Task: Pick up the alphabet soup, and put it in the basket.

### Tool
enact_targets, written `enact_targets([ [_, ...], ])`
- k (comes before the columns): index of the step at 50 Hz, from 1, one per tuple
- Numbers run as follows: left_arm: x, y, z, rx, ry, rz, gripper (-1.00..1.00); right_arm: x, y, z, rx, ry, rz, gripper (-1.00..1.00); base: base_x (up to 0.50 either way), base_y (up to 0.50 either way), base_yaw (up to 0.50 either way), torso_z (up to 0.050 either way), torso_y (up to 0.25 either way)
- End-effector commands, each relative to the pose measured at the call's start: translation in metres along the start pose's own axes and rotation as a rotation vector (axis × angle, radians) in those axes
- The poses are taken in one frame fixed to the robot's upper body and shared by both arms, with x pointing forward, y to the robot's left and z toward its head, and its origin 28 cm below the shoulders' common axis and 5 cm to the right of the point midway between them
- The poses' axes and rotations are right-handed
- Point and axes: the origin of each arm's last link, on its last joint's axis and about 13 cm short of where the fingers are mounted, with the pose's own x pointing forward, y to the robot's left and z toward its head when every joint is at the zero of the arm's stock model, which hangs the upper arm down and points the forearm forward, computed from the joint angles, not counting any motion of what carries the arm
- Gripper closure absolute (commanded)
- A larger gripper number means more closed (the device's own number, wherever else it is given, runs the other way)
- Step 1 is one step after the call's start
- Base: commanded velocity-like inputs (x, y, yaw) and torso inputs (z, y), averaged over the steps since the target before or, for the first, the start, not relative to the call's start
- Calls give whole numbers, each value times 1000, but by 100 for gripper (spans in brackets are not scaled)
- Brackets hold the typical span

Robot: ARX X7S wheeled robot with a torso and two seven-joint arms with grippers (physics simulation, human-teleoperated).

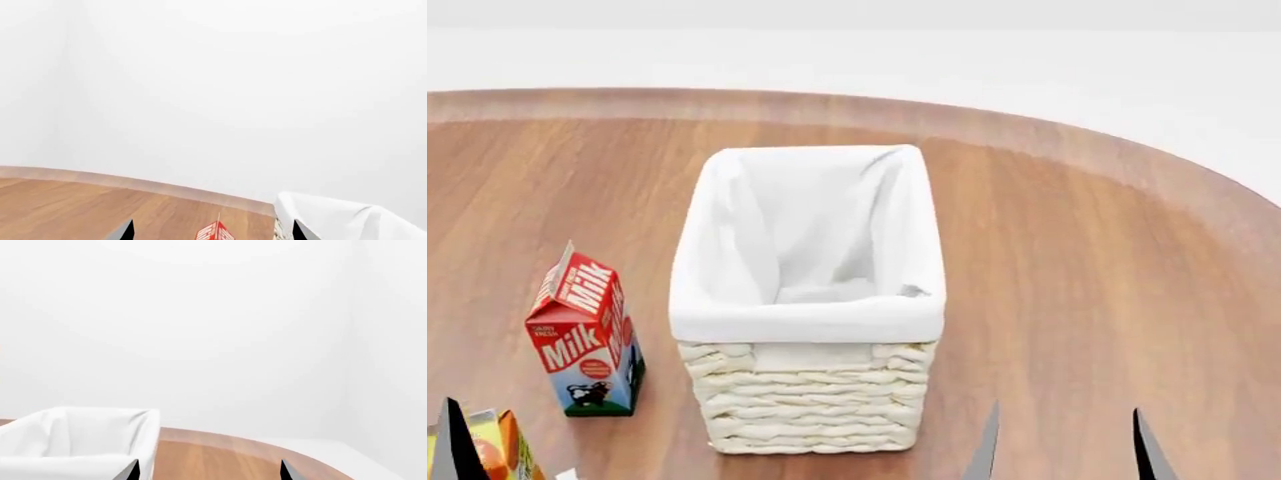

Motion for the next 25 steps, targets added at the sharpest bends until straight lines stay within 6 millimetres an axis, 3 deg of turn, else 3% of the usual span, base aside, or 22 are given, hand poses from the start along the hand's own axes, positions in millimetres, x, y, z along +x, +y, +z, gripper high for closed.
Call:
enact_targets([
  [1,0,0,1,1,-2,0,-100,-1,2,0,-2,-3,11,-100,176,0,0,0,0],
  [25,-1,-1,3,3,-6,-1,-100,-1,1,1,12,-8,-1,-100,157,0,0,0,0],
])
